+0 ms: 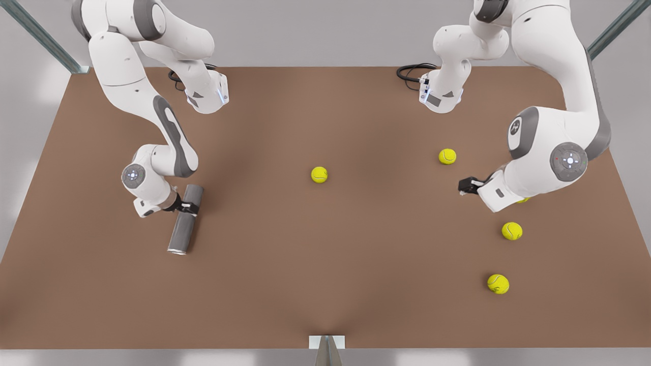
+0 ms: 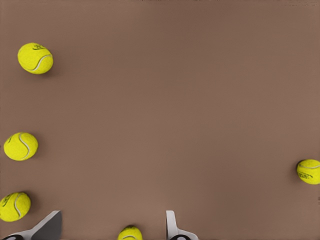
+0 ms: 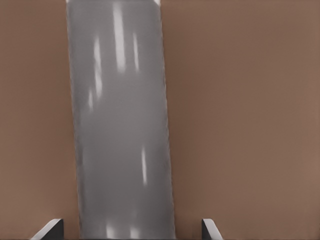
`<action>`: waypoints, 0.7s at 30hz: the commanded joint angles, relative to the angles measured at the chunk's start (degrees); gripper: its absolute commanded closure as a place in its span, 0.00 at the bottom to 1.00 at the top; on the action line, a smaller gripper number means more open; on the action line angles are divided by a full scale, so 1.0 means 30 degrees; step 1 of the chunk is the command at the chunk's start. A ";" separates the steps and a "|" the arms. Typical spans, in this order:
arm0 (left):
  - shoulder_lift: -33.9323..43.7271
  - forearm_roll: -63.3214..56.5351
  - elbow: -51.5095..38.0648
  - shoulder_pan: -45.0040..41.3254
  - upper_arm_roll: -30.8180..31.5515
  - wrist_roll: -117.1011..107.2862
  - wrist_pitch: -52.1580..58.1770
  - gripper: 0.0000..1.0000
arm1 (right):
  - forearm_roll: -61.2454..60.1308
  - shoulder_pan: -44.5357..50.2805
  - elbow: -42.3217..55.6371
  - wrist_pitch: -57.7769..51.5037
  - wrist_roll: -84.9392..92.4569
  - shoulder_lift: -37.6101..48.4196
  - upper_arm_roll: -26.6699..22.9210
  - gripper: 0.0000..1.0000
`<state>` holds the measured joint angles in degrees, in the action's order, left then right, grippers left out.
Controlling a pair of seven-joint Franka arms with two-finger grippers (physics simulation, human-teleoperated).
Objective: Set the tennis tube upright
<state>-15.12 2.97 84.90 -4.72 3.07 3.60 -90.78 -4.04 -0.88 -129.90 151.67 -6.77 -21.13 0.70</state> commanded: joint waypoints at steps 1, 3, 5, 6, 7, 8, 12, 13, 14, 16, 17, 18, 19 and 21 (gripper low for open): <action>0.0001 0.0006 -0.0001 -0.0039 0.0002 -0.0027 -0.0003 0.01 | 0.0000 -0.0030 -0.0002 0.0010 0.0000 -0.0016 0.0000 0.00; -0.0028 0.0035 -0.0001 -0.0098 0.0002 -0.0086 -0.0061 0.01 | 0.0000 -0.0147 -0.0090 0.0361 0.0000 -0.0221 0.0000 0.00; -0.0145 -0.0199 -0.0001 0.0195 -0.0174 0.0060 -0.0266 0.01 | 0.0000 -0.0060 -0.0090 0.0596 -0.0029 -0.0455 0.0000 0.00; -0.0204 -0.0170 0.0029 0.0488 -0.0174 0.0060 -0.0472 0.01 | 0.0000 -0.0030 -0.0090 0.0713 -0.0058 -0.0602 0.0000 0.00; -0.0233 -0.0170 0.0058 0.0518 -0.0174 -0.0086 -0.0413 0.01 | 0.0000 -0.0030 -0.0090 0.0918 -0.0117 -0.0690 0.0000 0.00; -0.0291 -0.0141 0.0175 0.0430 -0.0174 -0.0116 -0.0354 0.01 | 0.0000 -0.0001 -0.0090 0.0948 -0.0263 -0.0807 0.0000 0.00; -0.0643 -0.0111 0.0263 0.0517 -0.0145 -0.0174 0.0085 0.01 | 0.0000 -0.0001 -0.0090 0.0977 -0.0322 -0.0866 0.0000 0.02; -0.0643 -0.0082 0.0292 0.0518 -0.0145 -0.0174 0.0143 0.01 | 0.0000 -0.0001 -0.0090 0.0977 -0.0322 -0.0866 0.0000 0.14; -0.0643 -0.0082 0.0292 0.0459 -0.0145 -0.0203 0.0260 0.01 | 0.0000 -0.0001 -0.0090 0.0977 -0.0322 -0.0836 0.0000 0.21; -0.0614 -0.0082 0.0292 0.0488 -0.0145 -0.0174 0.0524 0.01 | 0.0000 -0.0001 -0.0090 0.0977 -0.0322 -0.0836 0.0000 0.21; -0.0643 -0.0082 0.0292 0.0518 -0.0145 -0.0174 0.0524 0.01 | 0.0000 -0.0001 -0.0090 0.0977 -0.0322 -0.0836 0.0000 0.21; -0.0643 -0.0082 0.0292 0.0518 -0.0145 -0.0174 0.0524 0.01 | 0.0000 -0.0001 -0.0090 0.0977 -0.0351 -0.0836 0.0000 0.21; -0.0643 -0.0082 0.0292 0.0547 -0.0145 -0.0174 0.0524 0.01 | 0.0000 -0.0001 -0.0090 0.0977 -0.0351 -0.0836 0.0000 0.21; -0.0672 -0.0111 0.0292 0.0547 -0.0174 -0.0174 0.0612 0.01 | -0.0029 0.0028 -0.0090 0.0977 -0.0410 -0.0836 0.0000 0.20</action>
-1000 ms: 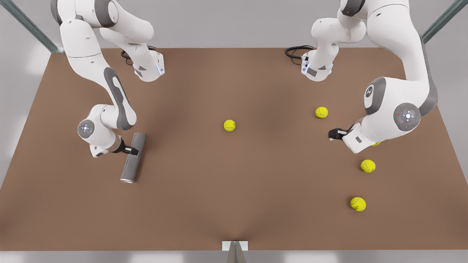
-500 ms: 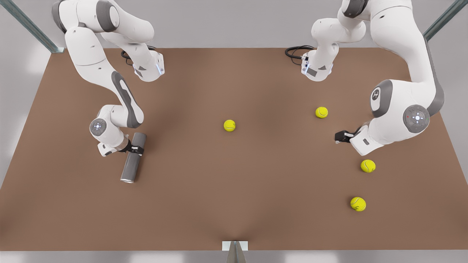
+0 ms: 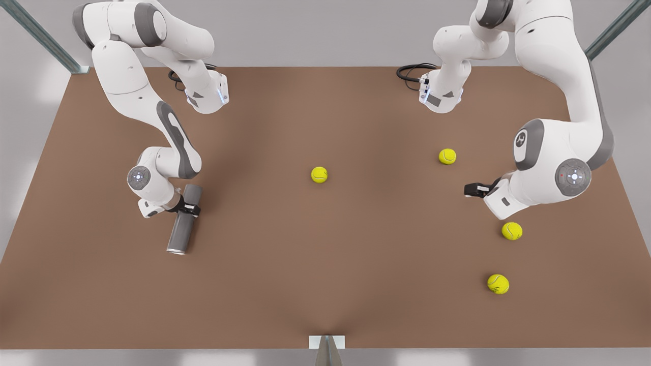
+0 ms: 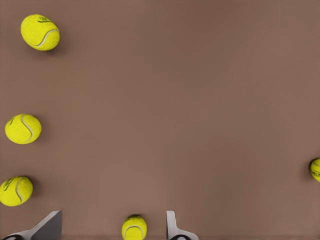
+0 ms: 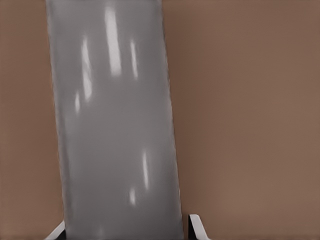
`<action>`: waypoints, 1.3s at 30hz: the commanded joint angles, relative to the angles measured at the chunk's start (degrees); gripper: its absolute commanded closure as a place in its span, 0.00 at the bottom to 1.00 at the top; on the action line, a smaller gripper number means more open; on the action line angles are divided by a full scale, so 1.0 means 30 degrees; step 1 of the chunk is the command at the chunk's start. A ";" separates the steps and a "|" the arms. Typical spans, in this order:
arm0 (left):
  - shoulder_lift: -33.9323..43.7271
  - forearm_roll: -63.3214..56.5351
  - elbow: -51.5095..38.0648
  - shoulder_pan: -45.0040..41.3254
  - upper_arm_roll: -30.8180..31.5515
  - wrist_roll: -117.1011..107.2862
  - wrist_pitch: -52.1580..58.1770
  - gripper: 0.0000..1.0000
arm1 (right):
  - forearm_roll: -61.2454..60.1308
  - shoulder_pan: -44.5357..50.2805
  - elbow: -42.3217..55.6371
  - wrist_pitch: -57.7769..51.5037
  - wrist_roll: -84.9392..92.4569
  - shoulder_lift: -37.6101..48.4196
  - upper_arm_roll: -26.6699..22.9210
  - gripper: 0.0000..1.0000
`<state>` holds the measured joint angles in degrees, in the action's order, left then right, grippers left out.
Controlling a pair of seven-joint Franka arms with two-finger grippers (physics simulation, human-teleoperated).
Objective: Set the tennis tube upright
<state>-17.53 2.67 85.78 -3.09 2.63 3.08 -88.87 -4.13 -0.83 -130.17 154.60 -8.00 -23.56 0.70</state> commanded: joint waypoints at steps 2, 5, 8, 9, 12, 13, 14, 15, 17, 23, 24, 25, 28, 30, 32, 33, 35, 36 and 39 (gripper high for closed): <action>-0.0075 -0.0012 0.0000 -0.0054 0.0003 0.0000 0.0150 0.01 | -0.0001 0.0012 0.0000 0.0000 0.0000 0.0003 0.0000 0.19; -0.0192 -0.0012 0.0000 -0.0113 0.0003 0.0000 0.0210 0.01 | -0.0001 0.0041 0.0000 0.0000 0.0000 0.0003 0.0000 0.19; -0.0280 -0.0011 -0.0030 -0.0142 0.0003 -0.0029 0.0151 0.01 | -0.0030 0.0070 0.0000 0.0000 0.0000 0.0032 0.0000 0.19; -0.0251 -0.0011 -0.0030 -0.0142 0.0003 -0.0029 0.0122 0.01 | -0.0030 0.0070 0.0000 0.0000 0.0000 0.0032 0.0000 0.19; -0.0221 -0.0012 -0.0059 -0.0172 -0.0026 -0.0029 0.0122 0.01 | -0.0030 0.0070 0.0000 0.0000 0.0000 0.0032 0.0000 0.19; -0.0192 -0.0012 -0.0059 -0.0172 0.0003 -0.0029 0.0151 0.01 | -0.0030 0.0070 0.0000 0.0000 0.0000 0.0032 0.0000 0.19; -0.0192 -0.0012 -0.0059 -0.0201 0.0003 -0.0029 0.0122 0.01 | -0.0030 0.0070 0.0000 -0.0029 0.0000 0.0061 0.0000 0.19; -0.0192 -0.0012 -0.0088 -0.0201 -0.0026 -0.0029 0.0093 0.01 | -0.0030 0.0070 -0.0029 -0.0059 0.0000 0.0149 0.0000 0.19; -0.0163 -0.0012 -0.0088 -0.0201 0.0003 -0.0029 0.0093 0.01 | -0.0030 0.0099 -0.0029 -0.0146 0.0000 0.0208 0.0029 0.19; -0.0104 -0.0012 -0.0147 -0.0201 0.0003 -0.0496 0.0180 0.01 | -0.0059 0.0099 -0.0029 -0.0029 -0.0029 -0.0143 0.0029 0.19; -0.0075 -0.0012 -0.0118 -0.0201 0.0003 -0.0674 0.0210 0.01 | -0.0060 0.0099 0.0000 -0.0029 -0.0029 -0.0173 0.0029 0.19; -0.0075 -0.0012 -0.0118 -0.0201 0.0003 -0.0645 0.0180 0.01 | -0.0060 0.0099 -0.0029 -0.0029 -0.0029 -0.0173 0.0029 0.19; -0.0104 -0.0041 -0.0118 -0.0201 0.0003 -0.0645 0.0180 0.01 | -0.0060 0.0129 0.0000 -0.0029 -0.0029 -0.0173 0.0029 0.19; -0.0104 -0.0041 -0.0118 -0.0201 0.0003 -0.0674 0.0180 0.01 | -0.0059 0.0099 0.0000 -0.0059 -0.0029 -0.0173 0.0029 0.21; -0.0104 -0.0041 -0.0118 -0.0172 0.0003 -0.0674 0.0180 0.01 | -0.0060 0.0129 0.0000 -0.0059 -0.0029 -0.0173 0.0029 0.23; -0.0134 -0.0041 -0.0089 -0.0172 0.0003 -0.0674 0.0151 0.01 | -0.0059 0.0099 0.0000 -0.0059 -0.0029 -0.0173 0.0029 0.23; -0.0134 -0.0041 -0.0147 -0.0201 0.0003 -0.0674 0.0151 0.01 | -0.0060 0.0099 0.0000 -0.0059 -0.0029 -0.0144 0.0029 0.23; -0.0163 -0.0012 -0.0147 -0.0230 0.0003 -0.0674 0.0093 0.01 | -0.0060 0.0099 0.0000 -0.0059 -0.0029 -0.0144 0.0029 0.23; -0.0163 -0.0041 -0.0147 -0.0230 0.0003 -0.0674 0.0210 0.01 | -0.0060 0.0129 0.0000 -0.0088 -0.0029 -0.0144 0.0029 0.23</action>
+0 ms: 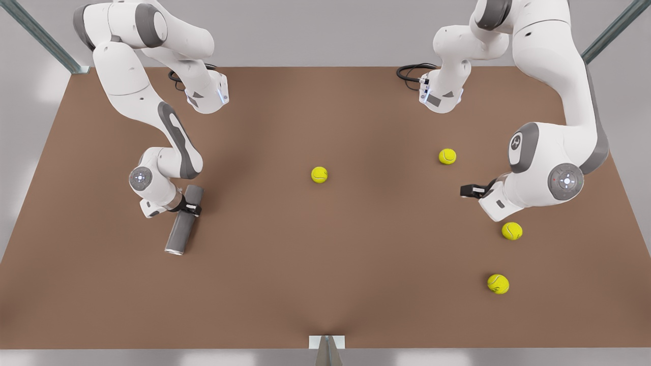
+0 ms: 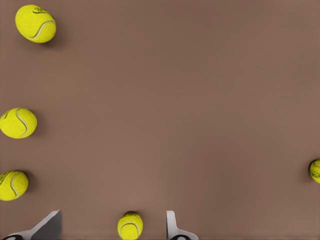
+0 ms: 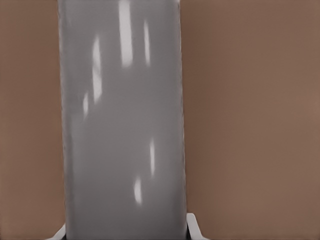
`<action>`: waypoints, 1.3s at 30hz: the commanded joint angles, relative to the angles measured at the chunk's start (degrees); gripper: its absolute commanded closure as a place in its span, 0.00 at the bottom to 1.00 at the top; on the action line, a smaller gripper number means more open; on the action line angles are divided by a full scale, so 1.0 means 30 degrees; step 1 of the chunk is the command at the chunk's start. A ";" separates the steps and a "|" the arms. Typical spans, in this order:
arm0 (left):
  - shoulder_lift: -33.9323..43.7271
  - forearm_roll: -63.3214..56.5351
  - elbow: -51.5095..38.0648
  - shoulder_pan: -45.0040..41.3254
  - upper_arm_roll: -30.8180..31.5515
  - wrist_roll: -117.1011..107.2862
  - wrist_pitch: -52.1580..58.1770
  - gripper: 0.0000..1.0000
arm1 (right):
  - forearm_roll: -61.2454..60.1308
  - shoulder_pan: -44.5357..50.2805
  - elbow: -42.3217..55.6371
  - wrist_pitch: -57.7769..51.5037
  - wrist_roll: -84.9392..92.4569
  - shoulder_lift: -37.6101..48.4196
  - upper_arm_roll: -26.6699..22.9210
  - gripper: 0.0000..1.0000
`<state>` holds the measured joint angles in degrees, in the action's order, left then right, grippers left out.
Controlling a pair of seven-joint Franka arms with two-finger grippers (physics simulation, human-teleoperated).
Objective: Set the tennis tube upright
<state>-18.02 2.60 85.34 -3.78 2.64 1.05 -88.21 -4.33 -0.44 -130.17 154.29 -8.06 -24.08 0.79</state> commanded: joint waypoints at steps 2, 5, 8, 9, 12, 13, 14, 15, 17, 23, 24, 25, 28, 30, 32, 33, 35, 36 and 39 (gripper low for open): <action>-0.0028 -0.0018 0.0000 0.0000 0.0000 0.0000 -0.0069 0.01 | 0.0008 -0.0029 0.0000 -0.0015 -0.0008 -0.0002 -0.0001 0.24; -0.0028 -0.0018 0.0000 0.0029 0.0000 0.0000 -0.0010 0.01 | 0.0037 -0.0029 0.0000 -0.0015 -0.0008 -0.0002 -0.0030 0.24; 0.0001 -0.0018 0.0029 0.0029 0.0000 0.0000 -0.0011 0.01 | 0.0037 0.0000 0.0000 -0.0015 -0.0008 -0.0031 -0.0001 0.26; 0.0030 -0.0018 0.0000 0.0000 0.0000 0.0000 -0.0010 0.01 | 0.0037 0.0000 0.0000 -0.0015 0.0022 -0.0031 -0.0001 0.26; 0.0031 -0.0018 0.0000 0.0000 0.0000 0.0000 0.0019 0.01 | 0.0037 -0.0029 0.0000 -0.0044 0.0022 -0.0060 -0.0001 0.26; 0.0060 -0.0018 0.0000 0.0000 0.0000 0.0000 0.0048 0.01 | 0.0037 0.0000 0.0000 -0.0074 0.0051 -0.0060 -0.0001 0.26; 0.0060 -0.0018 0.0000 0.0029 0.0000 0.0000 0.0019 0.01 | 0.0037 0.0000 0.0000 -0.0103 0.0080 -0.0031 -0.0001 0.26; 0.0060 -0.0018 0.0000 0.0029 0.0000 0.0000 0.0019 0.01 | 0.0037 0.0000 -0.0029 -0.0133 0.0080 -0.0031 -0.0001 0.26; 0.0089 -0.0018 0.0029 0.0029 0.0000 0.0000 0.0048 0.01 | 0.0037 0.0000 -0.0029 -0.0162 0.0080 -0.0002 -0.0001 0.27; 0.0089 -0.0018 0.0000 0.0059 0.0000 0.0000 0.0019 0.01 | 0.0037 0.0000 -0.0176 -0.0631 0.0080 0.0467 -0.0001 0.27; 0.0090 -0.0018 0.0000 0.0088 0.0000 0.0000 0.0019 0.01 | 0.0037 0.0000 -0.0263 -0.0747 0.0110 0.0613 -0.0001 0.27; 0.0119 -0.0018 0.0000 0.0088 0.0000 0.0000 0.0019 0.01 | 0.0037 0.0000 -0.0322 -0.0865 0.0197 0.0847 -0.0001 0.27; 0.0089 0.0012 0.0029 0.0175 0.0000 -0.0029 -0.0010 0.01 | 0.0037 -0.0029 -0.0439 -0.1597 0.0373 0.1961 0.0321 0.27; 0.0119 0.0100 0.0029 0.0205 0.0000 -0.0029 0.0019 0.01 | 0.0037 0.0000 -0.0264 -0.2475 0.1340 0.2986 0.0672 0.27; 0.0119 0.0100 0.0029 0.0205 0.0000 -0.0029 0.0019 0.01 | 0.0067 -0.0029 0.0030 -0.3004 0.2512 0.3543 0.1316 0.27; 0.0119 0.0100 0.0029 0.0205 0.0000 -0.0029 0.0019 0.01 | 0.0067 0.0000 0.0292 -0.3003 0.3361 0.3778 0.1697 0.27; 0.0119 0.0099 0.0029 0.0205 0.0000 -0.0029 0.0019 0.01 | 0.0096 0.0029 0.0498 -0.2975 0.4182 0.3865 0.2372 0.27; 0.0119 0.0070 0.0000 0.0205 0.0000 -0.0029 0.0019 0.01 | 0.0096 0.0263 0.0557 -0.2945 0.4299 0.4012 0.2811 0.27; 0.0089 0.0070 0.0058 0.0205 0.0000 -0.0029 0.0019 0.01 | 0.0096 0.1933 0.0557 -0.3033 0.4826 0.4305 0.3134 0.27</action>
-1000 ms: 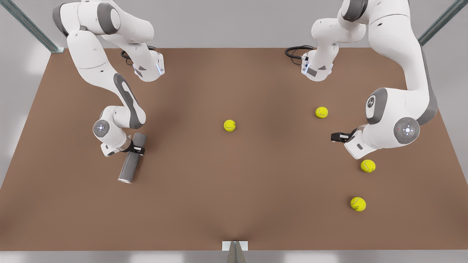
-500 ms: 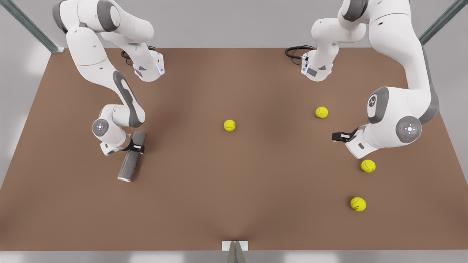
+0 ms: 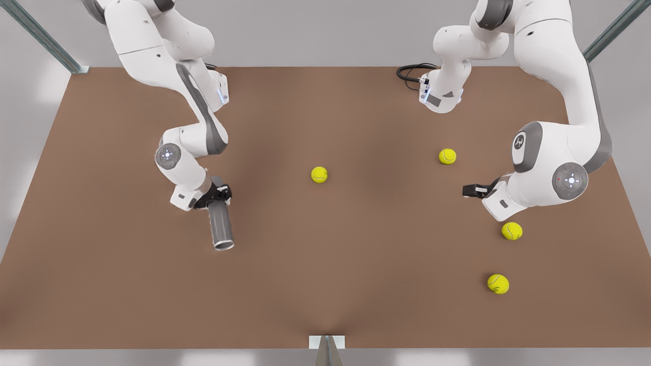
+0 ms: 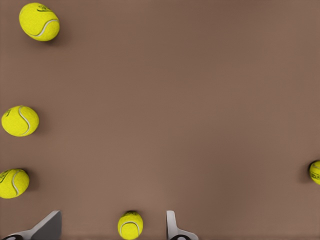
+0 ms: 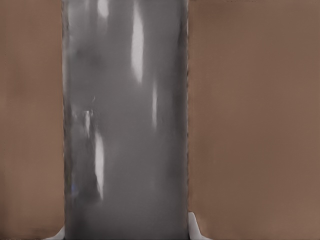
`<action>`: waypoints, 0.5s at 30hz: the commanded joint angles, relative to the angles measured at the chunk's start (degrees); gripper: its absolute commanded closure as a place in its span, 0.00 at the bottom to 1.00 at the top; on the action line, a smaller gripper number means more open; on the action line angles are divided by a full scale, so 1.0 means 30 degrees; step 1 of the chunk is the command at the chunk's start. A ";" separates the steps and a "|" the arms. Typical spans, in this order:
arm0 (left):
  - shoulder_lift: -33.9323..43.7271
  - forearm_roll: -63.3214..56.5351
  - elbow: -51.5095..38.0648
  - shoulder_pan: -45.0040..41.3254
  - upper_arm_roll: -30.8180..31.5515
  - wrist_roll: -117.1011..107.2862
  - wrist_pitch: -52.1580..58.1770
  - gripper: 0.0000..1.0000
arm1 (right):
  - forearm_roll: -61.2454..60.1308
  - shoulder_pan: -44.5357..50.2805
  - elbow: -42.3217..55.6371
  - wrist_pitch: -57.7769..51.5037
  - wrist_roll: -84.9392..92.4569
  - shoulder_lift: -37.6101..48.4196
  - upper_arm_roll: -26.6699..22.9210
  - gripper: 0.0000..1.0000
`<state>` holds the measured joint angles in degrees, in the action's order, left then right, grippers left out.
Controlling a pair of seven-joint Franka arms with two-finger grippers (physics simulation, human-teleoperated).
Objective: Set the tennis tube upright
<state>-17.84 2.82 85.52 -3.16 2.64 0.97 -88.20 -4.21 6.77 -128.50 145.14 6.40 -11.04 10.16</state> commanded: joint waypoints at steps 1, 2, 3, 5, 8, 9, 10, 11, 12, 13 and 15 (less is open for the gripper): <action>-0.0030 -0.0004 0.0000 0.0000 0.0000 0.0000 -0.0013 0.01 | 0.0027 0.0437 -0.0029 -0.0010 -0.0053 0.0019 -0.0017 0.27; -0.0060 -0.0004 0.0029 0.0029 0.0000 0.0000 -0.0072 0.01 | -0.0002 0.1286 0.0000 0.0019 -0.0141 0.0019 -0.0017 0.27; -0.0060 0.0084 0.0029 0.0000 0.0000 0.0000 -0.0072 0.01 | -0.0002 0.1903 0.0029 0.0019 -0.0112 -0.0010 -0.0017 0.27; -0.0118 0.0143 0.0058 0.0029 0.0030 -0.0117 -0.0160 0.01 | 0.0027 0.2811 0.0556 -0.0537 0.0005 -0.0186 0.0012 0.27; -0.0147 0.0172 0.0058 0.0029 0.0030 -0.0117 -0.0160 0.01 | 0.0056 0.4626 0.1142 -0.0684 0.0209 -0.0625 -0.0017 0.27; -0.0147 0.0201 0.0058 0.0029 0.0030 -0.0146 -0.0130 0.01 | 0.0056 0.4950 0.1406 -0.0626 0.0707 -0.0889 -0.0017 0.27; -0.0147 0.0348 0.0058 0.0029 0.0030 -0.0117 -0.0130 0.01 | 0.0056 0.5299 0.1523 -0.0626 0.1293 -0.1093 -0.0017 0.27; -0.0206 0.0610 0.0058 0.0146 0.0030 -0.0117 -0.0189 0.01 | 0.0056 0.5506 0.1553 -0.0509 0.1966 -0.1211 -0.0017 0.27; -0.0323 0.0787 0.0058 0.0176 0.0030 -0.0117 -0.0189 0.01 | 0.0056 0.5916 0.1991 -0.0508 0.2843 -0.1532 -0.0017 0.27; -0.0323 0.1050 0.0058 0.0205 0.0030 -0.0117 -0.0160 0.01 | 0.0056 0.6265 0.2197 -0.0363 0.3257 -0.1680 -0.0046 0.27; -0.0294 0.1168 0.0058 0.0264 0.0030 -0.0117 -0.0043 0.01 | 0.0437 0.6912 0.2783 0.0107 0.3901 -0.2383 -0.0134 0.27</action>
<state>-18.72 5.38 85.69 -2.37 2.72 0.62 -88.33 -2.82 28.43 -119.30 145.80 19.01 -18.97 9.32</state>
